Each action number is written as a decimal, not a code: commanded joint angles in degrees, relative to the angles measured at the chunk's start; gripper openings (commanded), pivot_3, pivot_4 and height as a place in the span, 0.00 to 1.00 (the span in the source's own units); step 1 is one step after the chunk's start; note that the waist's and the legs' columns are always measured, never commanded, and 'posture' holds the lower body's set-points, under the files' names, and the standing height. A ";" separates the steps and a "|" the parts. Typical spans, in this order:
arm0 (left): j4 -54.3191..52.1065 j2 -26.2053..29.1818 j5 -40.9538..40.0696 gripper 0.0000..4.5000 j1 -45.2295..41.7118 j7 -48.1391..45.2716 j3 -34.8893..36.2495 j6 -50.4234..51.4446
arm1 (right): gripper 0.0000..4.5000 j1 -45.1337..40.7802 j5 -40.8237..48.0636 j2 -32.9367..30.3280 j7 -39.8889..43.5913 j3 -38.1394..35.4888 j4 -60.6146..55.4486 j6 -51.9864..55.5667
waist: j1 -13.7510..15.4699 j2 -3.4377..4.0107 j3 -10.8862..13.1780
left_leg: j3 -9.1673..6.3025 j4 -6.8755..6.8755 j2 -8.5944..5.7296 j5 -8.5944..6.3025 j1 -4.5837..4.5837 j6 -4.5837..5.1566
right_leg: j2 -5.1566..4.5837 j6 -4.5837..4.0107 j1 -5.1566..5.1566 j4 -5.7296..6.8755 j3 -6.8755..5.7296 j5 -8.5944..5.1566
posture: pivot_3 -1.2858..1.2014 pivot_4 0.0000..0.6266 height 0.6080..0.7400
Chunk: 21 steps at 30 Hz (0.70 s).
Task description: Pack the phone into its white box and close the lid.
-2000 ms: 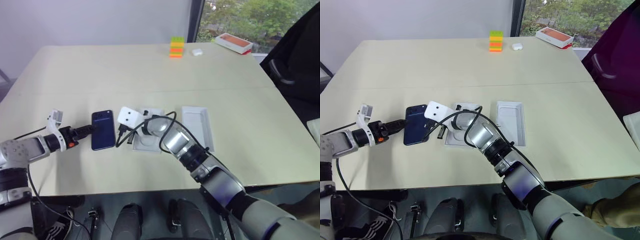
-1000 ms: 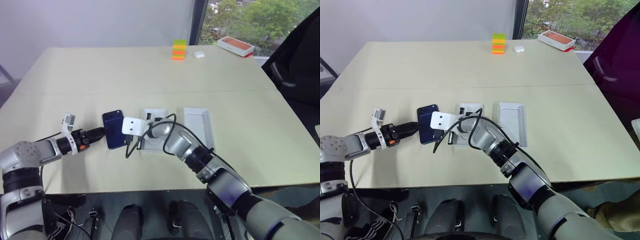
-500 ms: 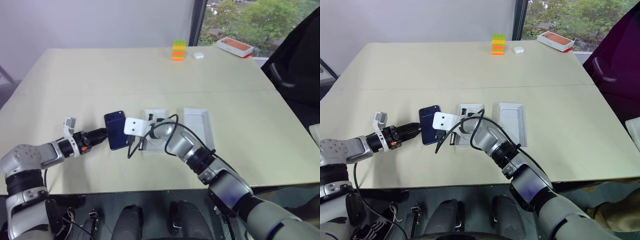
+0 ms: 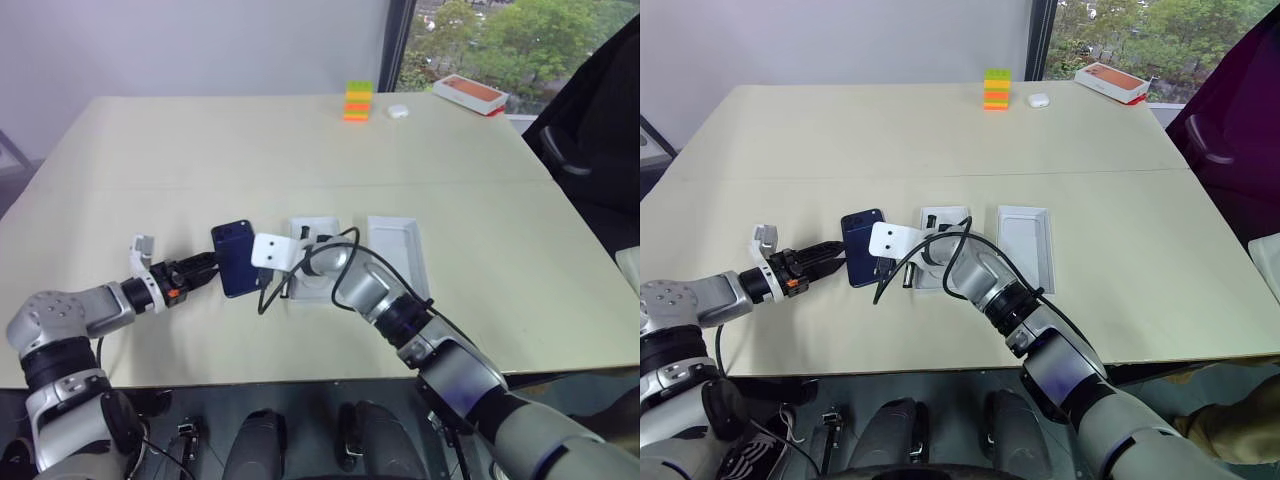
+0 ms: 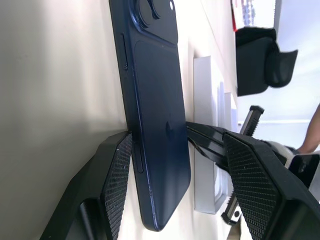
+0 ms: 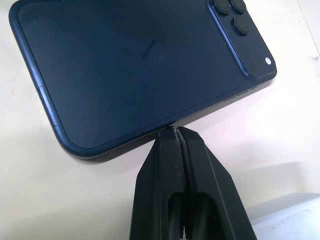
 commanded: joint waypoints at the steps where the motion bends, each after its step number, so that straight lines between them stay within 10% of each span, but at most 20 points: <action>1: -1.41 -2.91 -2.48 0.67 -2.06 1.22 -0.15 2.17 | 0.01 0.95 0.27 1.36 0.88 1.68 -0.74 -0.63 | -0.01 0.00 0.00 | -0.01 0.00 0.00 0.00 0.00 0.00 | -0.01 0.00 0.00 0.00 -0.01 0.00 | 0.52 0.24 1.00; 21: -11.87 -9.09 -1.39 0.67 -2.98 10.31 2.61 7.61 | 0.01 1.95 -0.45 0.89 2.33 1.47 -2.77 -1.04 | -0.08 -0.03 0.02 | -0.10 -0.01 -0.01 0.00 -0.04 -0.01 | -0.05 0.01 0.00 -0.04 -0.07 0.00 | 0.52 0.24 1.00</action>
